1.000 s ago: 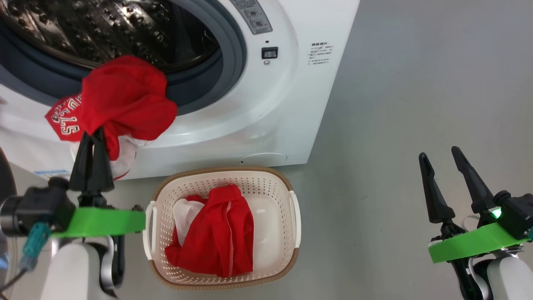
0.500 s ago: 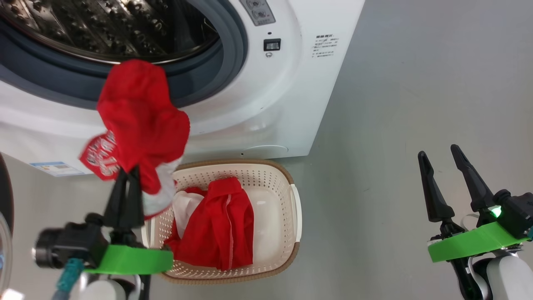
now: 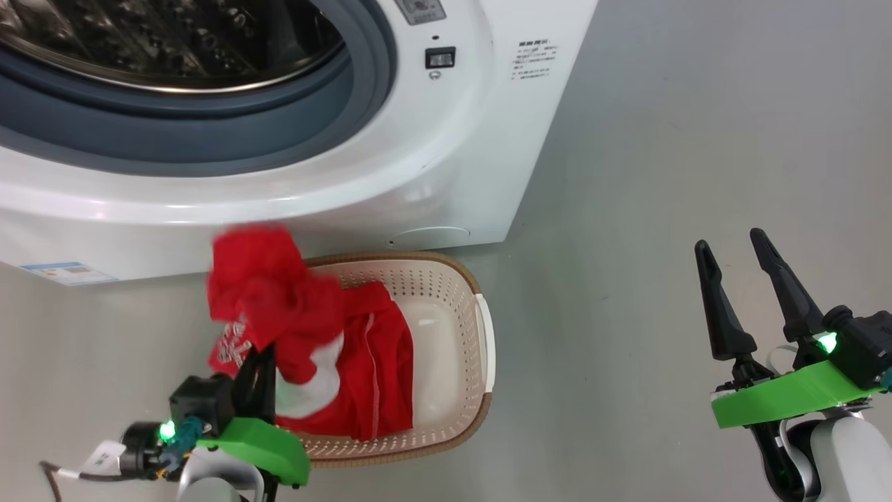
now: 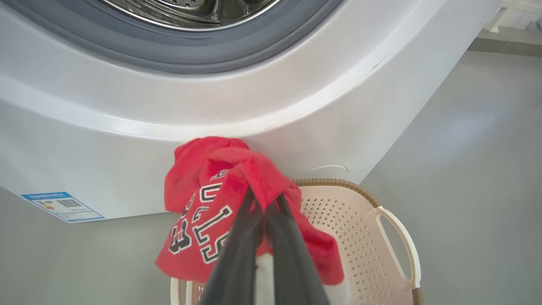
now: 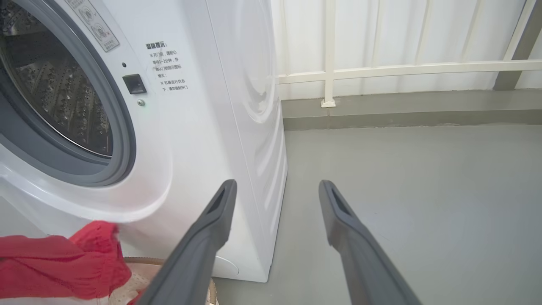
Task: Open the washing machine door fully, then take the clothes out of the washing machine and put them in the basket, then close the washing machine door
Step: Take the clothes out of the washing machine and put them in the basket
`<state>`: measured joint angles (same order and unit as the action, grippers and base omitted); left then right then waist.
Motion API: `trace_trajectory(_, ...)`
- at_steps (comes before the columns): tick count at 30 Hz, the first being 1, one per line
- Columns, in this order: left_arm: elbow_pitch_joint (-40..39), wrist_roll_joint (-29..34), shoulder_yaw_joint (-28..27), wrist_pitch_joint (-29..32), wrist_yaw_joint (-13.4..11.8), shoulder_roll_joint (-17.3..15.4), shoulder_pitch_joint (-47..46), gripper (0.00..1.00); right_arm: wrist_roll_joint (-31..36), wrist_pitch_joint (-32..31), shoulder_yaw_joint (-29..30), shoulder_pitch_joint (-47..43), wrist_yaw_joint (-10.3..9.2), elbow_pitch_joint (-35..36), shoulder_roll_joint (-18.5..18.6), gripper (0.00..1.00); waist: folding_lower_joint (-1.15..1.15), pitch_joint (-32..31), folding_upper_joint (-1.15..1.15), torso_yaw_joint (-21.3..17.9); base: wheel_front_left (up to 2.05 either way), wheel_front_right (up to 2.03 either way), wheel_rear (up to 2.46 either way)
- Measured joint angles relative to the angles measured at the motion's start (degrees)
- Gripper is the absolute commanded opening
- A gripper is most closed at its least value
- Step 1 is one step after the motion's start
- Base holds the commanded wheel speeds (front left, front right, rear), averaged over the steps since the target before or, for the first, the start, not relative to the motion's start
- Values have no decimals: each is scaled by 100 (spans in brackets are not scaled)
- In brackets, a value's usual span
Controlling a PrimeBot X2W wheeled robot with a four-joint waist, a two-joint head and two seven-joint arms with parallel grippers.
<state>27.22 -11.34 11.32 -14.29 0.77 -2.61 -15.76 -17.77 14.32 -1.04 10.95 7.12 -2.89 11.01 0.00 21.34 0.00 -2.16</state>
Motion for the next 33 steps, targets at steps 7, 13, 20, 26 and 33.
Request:
trace_trajectory(7,1023,105,100,-1,155,57,-532,0,0,0,-12,110,0,13,-25,100,0,192,0,-93,0,0,0)
trace_trajectory(13,1757,205,154,-1,247,66,-806,0,7,0,-37,313,0,32,-59,100,0,357,0,-188,0,0,0)
trace_trajectory(20,2650,241,256,-1,365,76,-1352,0,7,0,-87,374,0,45,-166,100,0,650,0,-299,0,0,0)
trace_trajectory(26,3346,322,352,-2,412,80,-1835,0,7,0,-209,597,0,48,-210,100,0,902,0,-395,0,0,0)
trace_trajectory(33,4100,375,409,-2,411,59,-2371,0,7,0,-386,812,0,51,-268,100,0,1177,0,-566,0,0,0)
